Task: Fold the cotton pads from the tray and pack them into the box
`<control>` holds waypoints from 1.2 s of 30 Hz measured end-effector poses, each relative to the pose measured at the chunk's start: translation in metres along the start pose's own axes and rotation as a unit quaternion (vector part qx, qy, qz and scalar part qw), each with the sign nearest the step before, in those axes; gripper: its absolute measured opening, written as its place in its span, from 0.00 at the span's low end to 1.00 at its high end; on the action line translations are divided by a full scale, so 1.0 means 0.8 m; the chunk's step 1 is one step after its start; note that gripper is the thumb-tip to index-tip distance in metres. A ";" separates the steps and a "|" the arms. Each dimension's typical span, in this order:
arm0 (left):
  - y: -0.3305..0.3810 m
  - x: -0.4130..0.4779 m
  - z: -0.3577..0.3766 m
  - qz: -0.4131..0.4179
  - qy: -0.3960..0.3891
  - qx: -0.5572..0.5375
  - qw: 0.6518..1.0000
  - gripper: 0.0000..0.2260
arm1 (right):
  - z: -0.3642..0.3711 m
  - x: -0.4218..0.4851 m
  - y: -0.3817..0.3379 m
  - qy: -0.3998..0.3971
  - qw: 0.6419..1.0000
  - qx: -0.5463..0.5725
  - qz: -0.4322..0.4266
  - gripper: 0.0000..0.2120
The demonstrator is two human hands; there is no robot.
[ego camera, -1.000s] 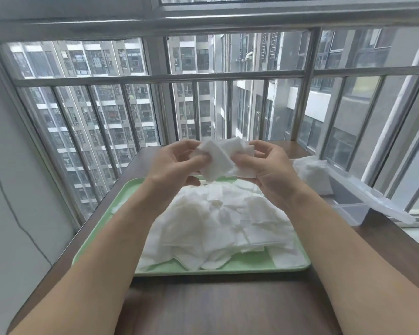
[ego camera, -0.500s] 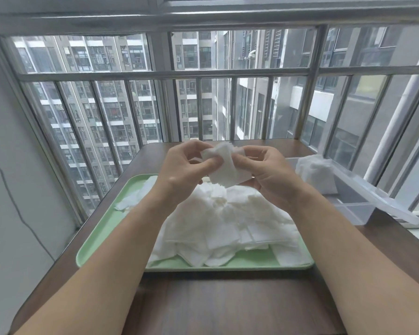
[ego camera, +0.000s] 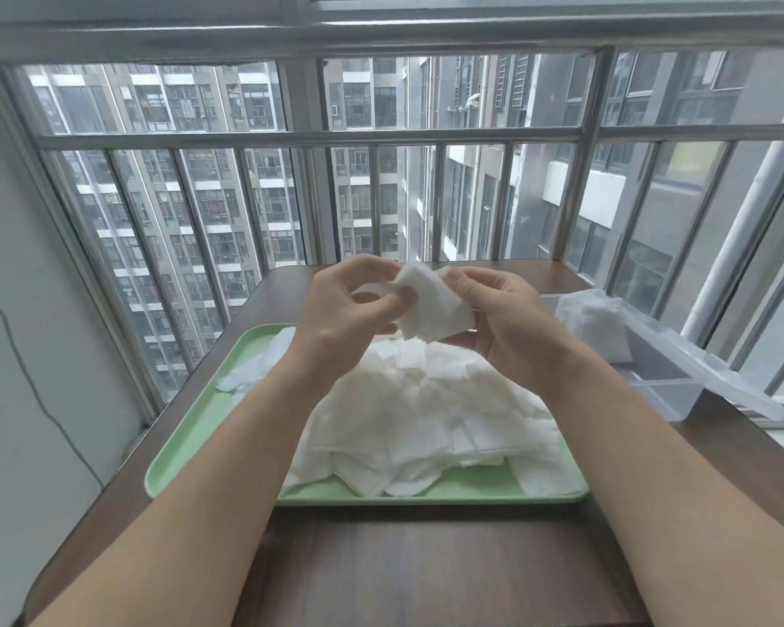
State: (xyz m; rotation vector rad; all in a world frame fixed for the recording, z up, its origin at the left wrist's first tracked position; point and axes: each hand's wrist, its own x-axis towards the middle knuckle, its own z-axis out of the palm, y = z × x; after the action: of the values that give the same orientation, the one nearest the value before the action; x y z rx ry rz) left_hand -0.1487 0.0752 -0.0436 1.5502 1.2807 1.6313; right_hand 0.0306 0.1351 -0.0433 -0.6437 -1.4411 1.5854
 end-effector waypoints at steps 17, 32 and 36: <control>0.000 -0.002 0.004 -0.094 -0.019 -0.058 0.994 0.09 | 0.003 -0.007 -0.008 -0.021 0.998 0.021 -0.060 0.18; 0.005 -0.003 0.004 -0.087 -0.070 -0.014 0.994 0.09 | 0.011 -0.009 -0.006 0.061 0.982 -0.155 -0.088 0.11; 0.009 -0.003 0.006 -0.110 -0.073 -0.044 0.990 0.14 | 0.013 -0.008 -0.002 0.082 0.972 -0.198 -0.096 0.14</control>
State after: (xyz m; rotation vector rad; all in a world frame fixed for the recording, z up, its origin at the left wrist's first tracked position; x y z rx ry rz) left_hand -0.1420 0.0714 -0.0387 1.3947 1.2363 1.3909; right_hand 0.0259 0.1240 -0.0409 -0.8160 -1.6530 1.0755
